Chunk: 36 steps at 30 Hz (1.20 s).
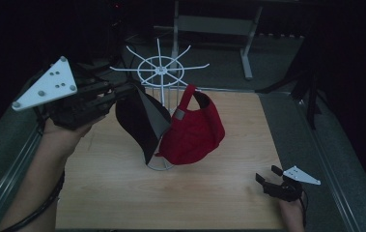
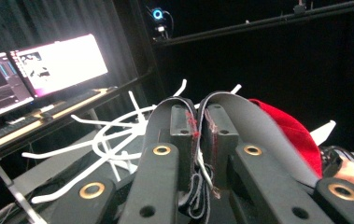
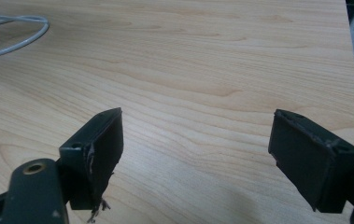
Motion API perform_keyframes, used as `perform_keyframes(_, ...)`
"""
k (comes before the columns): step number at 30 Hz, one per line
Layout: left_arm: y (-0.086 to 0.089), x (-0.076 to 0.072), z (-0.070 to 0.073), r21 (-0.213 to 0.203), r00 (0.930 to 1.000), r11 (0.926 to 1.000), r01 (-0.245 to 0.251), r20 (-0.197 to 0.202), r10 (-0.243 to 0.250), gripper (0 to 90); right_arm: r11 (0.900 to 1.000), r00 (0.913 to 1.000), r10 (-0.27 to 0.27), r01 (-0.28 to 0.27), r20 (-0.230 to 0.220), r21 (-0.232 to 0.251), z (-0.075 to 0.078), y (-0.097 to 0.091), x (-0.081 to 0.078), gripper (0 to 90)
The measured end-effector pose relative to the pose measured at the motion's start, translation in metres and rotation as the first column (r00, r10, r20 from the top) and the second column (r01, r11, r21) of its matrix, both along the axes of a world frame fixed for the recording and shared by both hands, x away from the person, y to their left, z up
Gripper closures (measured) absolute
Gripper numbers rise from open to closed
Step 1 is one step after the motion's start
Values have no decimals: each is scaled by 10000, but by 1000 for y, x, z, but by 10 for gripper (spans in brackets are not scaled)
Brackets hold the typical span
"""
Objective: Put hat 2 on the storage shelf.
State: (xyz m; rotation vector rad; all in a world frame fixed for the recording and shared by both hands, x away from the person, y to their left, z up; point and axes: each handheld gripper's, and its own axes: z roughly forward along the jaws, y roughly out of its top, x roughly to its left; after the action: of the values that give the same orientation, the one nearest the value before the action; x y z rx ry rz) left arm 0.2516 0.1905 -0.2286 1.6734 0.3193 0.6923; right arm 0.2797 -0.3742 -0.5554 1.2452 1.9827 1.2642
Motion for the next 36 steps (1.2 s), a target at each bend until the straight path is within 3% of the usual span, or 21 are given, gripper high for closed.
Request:
perform_keyframes(8,-1,-5,-13,156,9993,9995,283,-253,-279,843,10000,10000,-26,26,-51,-29,0,0,0,178)
perform_keyframes(18,2,-7,-37,483,9983,9988,58,-584,-29,833,10000,10000,-12,12,-2,18,0,0,0,178)
perform_keyframes(22,5,-9,-43,397,9977,9991,137,-676,-110,815,10000,10000,-23,23,-12,30,0,0,0,178)
perform_keyframes(34,12,-14,-60,200,9959,9998,93,-905,-75,553,10000,10000,-10,10,-9,26,0,0,0,178)
perform_keyframes(36,13,-16,-62,196,9959,9998,86,-897,-68,549,10000,10000,-10,10,-5,18,0,0,0,178)
